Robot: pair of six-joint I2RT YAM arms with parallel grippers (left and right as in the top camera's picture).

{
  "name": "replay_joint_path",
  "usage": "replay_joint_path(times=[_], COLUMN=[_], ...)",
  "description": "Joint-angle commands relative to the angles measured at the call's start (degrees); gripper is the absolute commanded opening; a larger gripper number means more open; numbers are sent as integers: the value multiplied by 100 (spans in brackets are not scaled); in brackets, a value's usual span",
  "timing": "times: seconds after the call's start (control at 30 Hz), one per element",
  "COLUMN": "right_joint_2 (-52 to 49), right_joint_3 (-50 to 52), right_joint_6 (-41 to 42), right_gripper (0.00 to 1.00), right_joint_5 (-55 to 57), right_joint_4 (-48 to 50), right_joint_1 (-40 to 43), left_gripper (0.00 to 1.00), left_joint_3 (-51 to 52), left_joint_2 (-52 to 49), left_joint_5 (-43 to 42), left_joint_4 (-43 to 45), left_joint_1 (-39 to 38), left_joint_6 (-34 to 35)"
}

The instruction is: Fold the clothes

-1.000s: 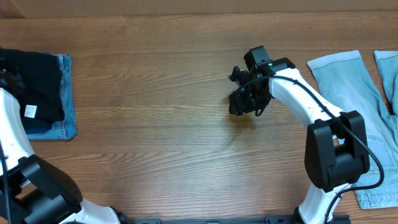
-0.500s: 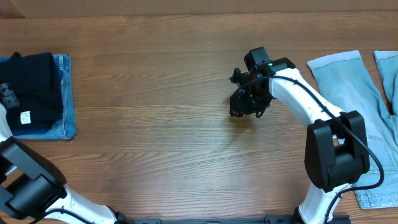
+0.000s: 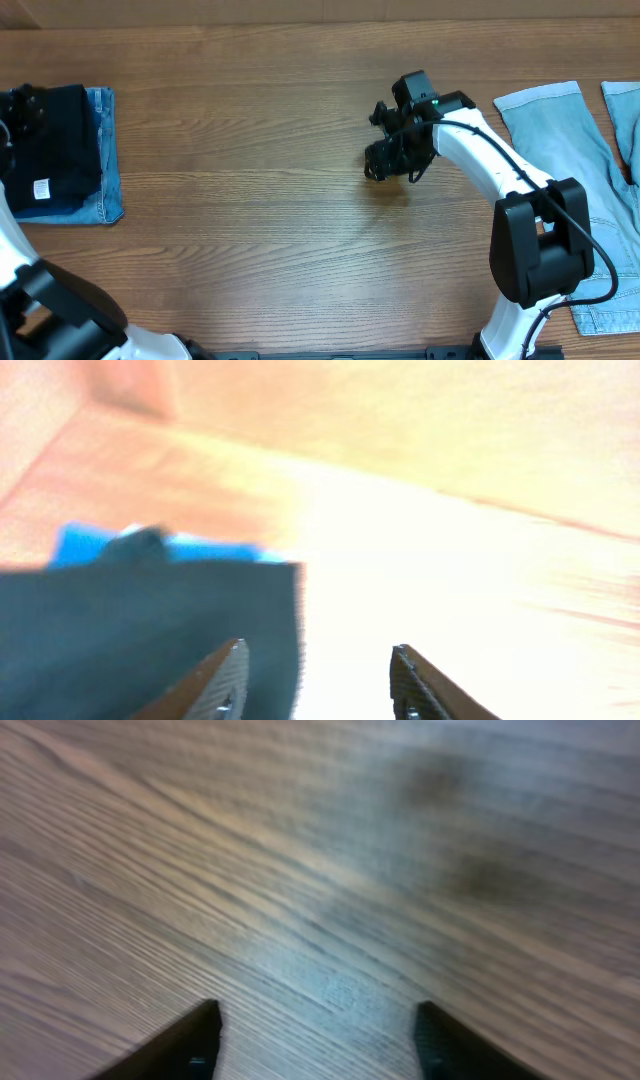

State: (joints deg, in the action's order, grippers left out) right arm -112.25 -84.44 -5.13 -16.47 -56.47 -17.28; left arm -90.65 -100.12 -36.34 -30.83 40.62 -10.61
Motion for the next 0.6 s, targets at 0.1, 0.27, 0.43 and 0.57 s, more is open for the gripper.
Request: replay_joint_path(times=[0.1,0.27,0.43,0.57], right_joint_2=[37,37,35,48], right_joint_3=[-1530,-2114,-2111,-2111], right_joint_6=[46,39,42,120], right_gripper=[100,100,100,100], right_joint_5=[-7,-4,-2,96], right_joint_4=[-98,-2,92,-304], right_joint_1=[299,560,859,944], left_gripper=[56,100,100,100], left_joint_3=[-114,-111,-111,-111], left_joint_2=[610,603,603,619], left_joint_5=[420,1744,1908,1941], left_joint_4=[-658,-1029,-1572,-1628], left_joint_1=[-1550,-3134,-3744,-3757], left_joint_6=[166,168,238,256])
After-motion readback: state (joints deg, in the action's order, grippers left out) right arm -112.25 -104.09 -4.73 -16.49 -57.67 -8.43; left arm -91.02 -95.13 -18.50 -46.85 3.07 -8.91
